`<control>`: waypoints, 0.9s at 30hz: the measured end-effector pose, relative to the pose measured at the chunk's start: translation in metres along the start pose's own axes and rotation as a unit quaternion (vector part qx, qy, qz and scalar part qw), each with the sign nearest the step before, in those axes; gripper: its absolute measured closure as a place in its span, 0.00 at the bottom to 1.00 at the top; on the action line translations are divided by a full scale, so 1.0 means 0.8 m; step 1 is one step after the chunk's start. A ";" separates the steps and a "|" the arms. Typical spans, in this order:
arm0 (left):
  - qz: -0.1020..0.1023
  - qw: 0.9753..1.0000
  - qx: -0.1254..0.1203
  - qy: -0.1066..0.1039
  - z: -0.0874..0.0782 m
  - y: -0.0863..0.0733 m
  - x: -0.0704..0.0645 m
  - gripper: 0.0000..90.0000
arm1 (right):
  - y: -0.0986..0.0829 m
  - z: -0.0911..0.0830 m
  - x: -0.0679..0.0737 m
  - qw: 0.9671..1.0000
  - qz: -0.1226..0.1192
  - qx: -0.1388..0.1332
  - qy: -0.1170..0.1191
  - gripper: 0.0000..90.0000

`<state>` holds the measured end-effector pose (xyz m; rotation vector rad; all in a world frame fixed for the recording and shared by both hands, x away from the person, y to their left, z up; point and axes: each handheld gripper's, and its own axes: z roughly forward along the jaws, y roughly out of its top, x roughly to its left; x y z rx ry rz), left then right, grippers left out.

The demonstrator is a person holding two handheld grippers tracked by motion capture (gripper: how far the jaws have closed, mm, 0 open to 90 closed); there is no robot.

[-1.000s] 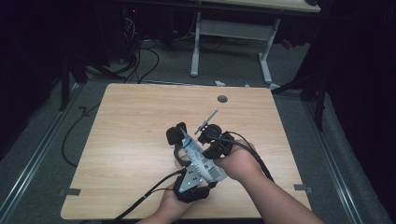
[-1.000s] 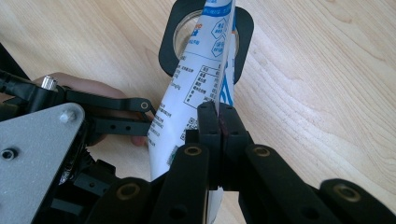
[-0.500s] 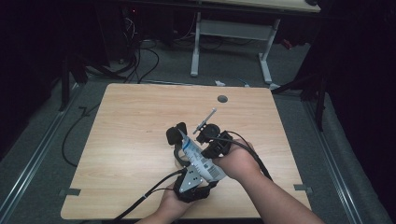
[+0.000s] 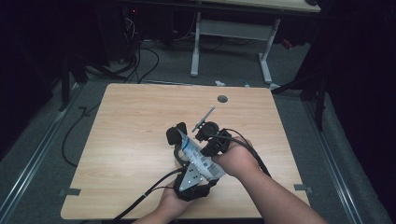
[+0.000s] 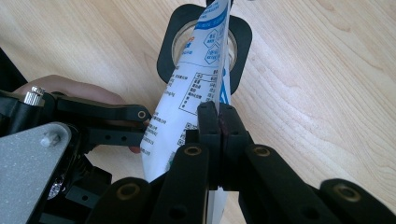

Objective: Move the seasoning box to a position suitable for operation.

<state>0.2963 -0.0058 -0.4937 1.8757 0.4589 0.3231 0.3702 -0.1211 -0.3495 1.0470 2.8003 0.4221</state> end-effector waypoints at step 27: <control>0.002 1.000 -0.005 -0.004 0.001 0.001 0.000 0.60 | 0.002 -0.002 -0.001 1.000 0.000 0.006 0.000 1.00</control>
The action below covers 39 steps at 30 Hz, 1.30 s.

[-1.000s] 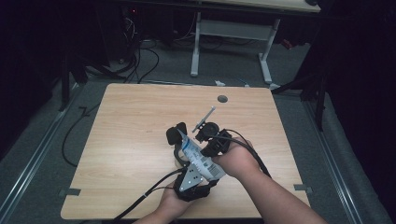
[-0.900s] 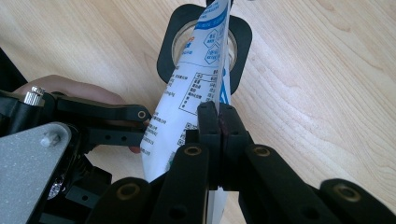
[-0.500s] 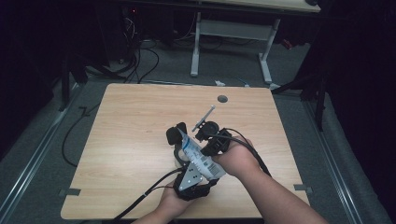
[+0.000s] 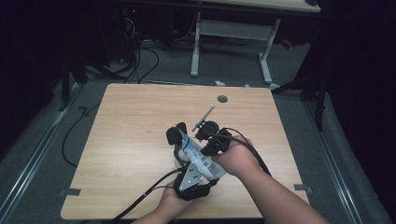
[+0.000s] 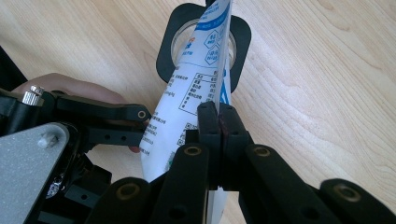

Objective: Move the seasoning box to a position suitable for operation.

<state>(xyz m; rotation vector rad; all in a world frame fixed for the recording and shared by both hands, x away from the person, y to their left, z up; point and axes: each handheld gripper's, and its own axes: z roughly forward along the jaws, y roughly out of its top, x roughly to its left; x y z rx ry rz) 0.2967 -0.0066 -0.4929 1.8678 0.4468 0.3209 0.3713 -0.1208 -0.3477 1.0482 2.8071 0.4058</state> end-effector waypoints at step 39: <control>0.000 1.000 -0.003 -0.003 0.002 0.005 0.000 0.60 | 0.004 -0.003 -0.003 1.000 -0.005 0.007 -0.001 1.00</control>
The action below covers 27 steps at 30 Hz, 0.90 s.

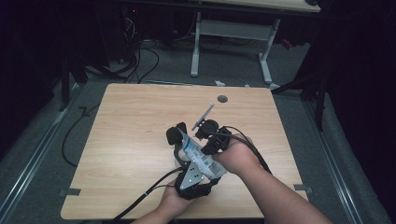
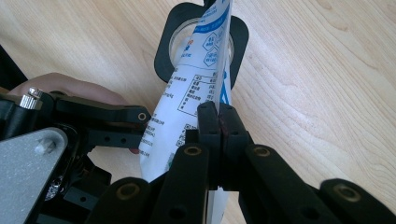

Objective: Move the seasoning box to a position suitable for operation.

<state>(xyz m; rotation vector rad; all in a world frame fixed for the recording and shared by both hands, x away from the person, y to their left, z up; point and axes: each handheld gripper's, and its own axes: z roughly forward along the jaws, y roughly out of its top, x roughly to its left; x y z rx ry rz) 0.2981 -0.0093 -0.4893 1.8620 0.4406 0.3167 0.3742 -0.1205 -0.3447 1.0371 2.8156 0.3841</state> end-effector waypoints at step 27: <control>-0.002 1.000 -0.009 0.000 -0.002 0.004 -0.001 0.60 | 0.004 -0.005 0.002 1.000 -0.006 0.001 -0.003 1.00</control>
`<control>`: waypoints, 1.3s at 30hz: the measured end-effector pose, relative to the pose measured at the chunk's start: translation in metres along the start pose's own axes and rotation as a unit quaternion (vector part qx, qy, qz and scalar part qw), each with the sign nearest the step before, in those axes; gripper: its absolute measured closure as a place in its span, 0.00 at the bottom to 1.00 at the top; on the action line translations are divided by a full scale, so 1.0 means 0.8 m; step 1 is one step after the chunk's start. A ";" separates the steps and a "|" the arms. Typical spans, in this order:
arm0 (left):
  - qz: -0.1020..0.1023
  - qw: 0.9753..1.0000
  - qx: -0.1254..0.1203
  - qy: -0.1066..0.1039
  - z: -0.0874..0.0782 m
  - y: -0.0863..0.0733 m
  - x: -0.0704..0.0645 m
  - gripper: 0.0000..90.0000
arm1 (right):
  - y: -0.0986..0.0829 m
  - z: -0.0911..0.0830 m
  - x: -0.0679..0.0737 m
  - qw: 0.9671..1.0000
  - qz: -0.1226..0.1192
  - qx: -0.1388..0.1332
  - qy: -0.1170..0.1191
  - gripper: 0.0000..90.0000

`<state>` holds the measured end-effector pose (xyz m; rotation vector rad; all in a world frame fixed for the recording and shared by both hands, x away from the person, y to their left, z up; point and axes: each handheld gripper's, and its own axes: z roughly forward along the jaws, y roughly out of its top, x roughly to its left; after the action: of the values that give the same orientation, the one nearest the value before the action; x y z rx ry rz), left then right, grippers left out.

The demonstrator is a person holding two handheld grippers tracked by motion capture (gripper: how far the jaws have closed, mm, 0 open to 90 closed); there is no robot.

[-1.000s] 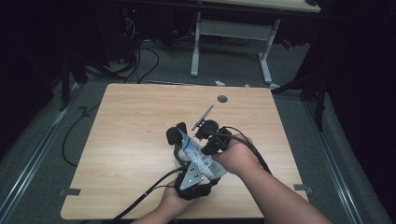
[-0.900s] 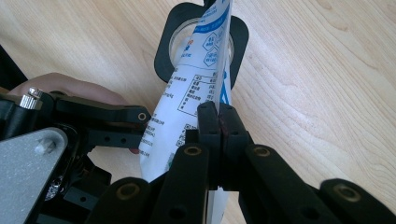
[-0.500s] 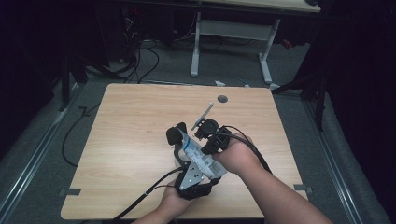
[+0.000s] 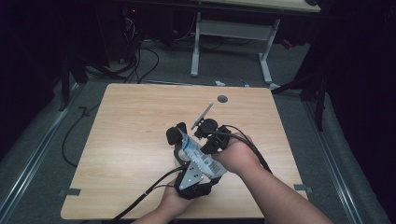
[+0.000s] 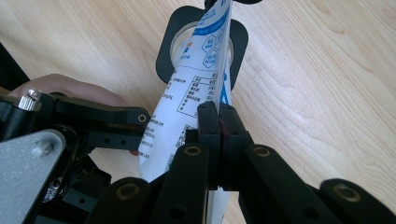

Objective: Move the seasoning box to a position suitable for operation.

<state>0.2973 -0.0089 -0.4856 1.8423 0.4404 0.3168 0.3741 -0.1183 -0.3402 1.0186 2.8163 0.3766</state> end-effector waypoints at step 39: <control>-0.001 1.000 -0.006 0.002 0.000 0.005 0.001 0.60 | 0.004 -0.003 0.000 1.000 -0.001 0.001 -0.005 1.00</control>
<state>0.2985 -0.0097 -0.4820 1.8296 0.4421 0.3213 0.3754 -0.1167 -0.3368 1.0154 2.8092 0.3680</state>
